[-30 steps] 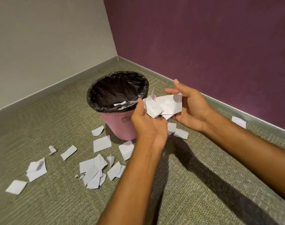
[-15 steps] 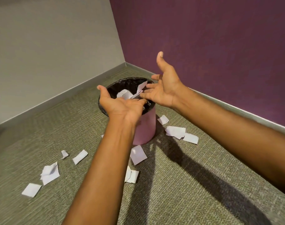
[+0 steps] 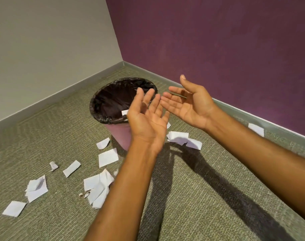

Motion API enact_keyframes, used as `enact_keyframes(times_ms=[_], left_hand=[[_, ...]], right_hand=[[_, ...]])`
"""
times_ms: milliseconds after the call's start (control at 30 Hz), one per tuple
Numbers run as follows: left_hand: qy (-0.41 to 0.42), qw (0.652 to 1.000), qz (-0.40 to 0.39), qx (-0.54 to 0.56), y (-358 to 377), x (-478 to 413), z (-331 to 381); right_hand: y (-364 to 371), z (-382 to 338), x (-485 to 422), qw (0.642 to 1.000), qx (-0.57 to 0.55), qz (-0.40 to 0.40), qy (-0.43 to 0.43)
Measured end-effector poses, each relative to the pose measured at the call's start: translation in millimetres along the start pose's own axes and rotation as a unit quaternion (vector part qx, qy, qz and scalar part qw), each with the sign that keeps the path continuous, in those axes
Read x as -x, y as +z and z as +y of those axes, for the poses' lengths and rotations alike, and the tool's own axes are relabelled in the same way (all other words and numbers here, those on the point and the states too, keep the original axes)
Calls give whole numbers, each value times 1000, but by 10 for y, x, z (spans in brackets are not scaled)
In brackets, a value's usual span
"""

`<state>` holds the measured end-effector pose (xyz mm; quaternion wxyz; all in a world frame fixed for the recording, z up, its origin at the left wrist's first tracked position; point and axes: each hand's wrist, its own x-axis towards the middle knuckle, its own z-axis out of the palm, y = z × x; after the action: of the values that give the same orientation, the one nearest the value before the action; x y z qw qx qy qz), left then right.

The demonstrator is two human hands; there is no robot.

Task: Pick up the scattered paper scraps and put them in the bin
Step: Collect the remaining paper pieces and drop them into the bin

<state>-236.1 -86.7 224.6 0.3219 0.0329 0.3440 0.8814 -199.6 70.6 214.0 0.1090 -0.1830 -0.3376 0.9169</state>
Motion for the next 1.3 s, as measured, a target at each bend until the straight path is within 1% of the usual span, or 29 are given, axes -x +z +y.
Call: enact_keyframes(times_ms=[100, 267, 400, 467, 533, 600, 633, 700, 733, 767, 800, 833, 900, 967, 1033, 1133, 1200, 1267, 1300], left_hand=[[-32, 999, 2, -42, -41, -30, -312], [-101, 985, 52, -131, -262, -203, -780], [-133, 972, 102, -168, -586, -397, -1118], [-140, 964, 119, -194, -758, -481, -1267], [-144, 954, 127, -229, -892, -527, -1381], [-134, 942, 129, -279, -1030, -581, -1489], [-120, 936, 130, -304, -1099, -614, -1537], [-83, 920, 129, -361, -1227, -695, -1632], [-63, 907, 125, -396, -1272, -732, -1674], [-44, 893, 117, -433, -1303, -770, -1712], [-29, 875, 109, -471, -1310, -801, -1737], [-14, 854, 100, -511, -1312, -834, -1753], [30, 804, 74, -590, -1357, -937, -1794], [72, 739, 39, -669, -1446, -1063, -1842], [75, 680, 5, -730, -1569, -1178, -1908], [76, 603, -7, -794, -1679, -1255, -1944], [88, 568, -13, -818, -1726, -1293, -1946], [88, 550, -12, -830, -1767, -1321, -1955], [89, 541, -11, -836, -1781, -1323, -1960]], right_hand=[[-481, 24, 59, 999, -5, 46, 1], [-1326, 179, 72, 989, 58, 135, 29], [-1821, 353, -11, 970, 143, 195, 26], [-2030, 482, -101, 949, 230, 217, 14], [-2220, 617, -193, 900, 375, 223, -11], [-2352, 734, -264, 832, 523, 183, -22], [-2402, 791, -292, 790, 593, 156, -23], [-2482, 918, -349, 689, 714, 118, -39], [-2504, 983, -364, 643, 755, 113, -53], [-2520, 1043, -371, 606, 784, 115, -75], [-2546, 1100, -372, 576, 803, 115, -98], [-2555, 1145, -367, 552, 816, 116, -125], [-2604, 1215, -362, 524, 826, 123, -166], [-2632, 1251, -363, 511, 830, 132, -179], [-2633, 1273, -361, 507, 832, 136, -179], [-2624, 1297, -363, 508, 832, 132, -178], [-2626, 1296, -384, 530, 818, 136, -179], [-2611, 1272, -415, 571, 788, 150, -175], [-2608, 1255, -441, 598, 767, 163, -166]])
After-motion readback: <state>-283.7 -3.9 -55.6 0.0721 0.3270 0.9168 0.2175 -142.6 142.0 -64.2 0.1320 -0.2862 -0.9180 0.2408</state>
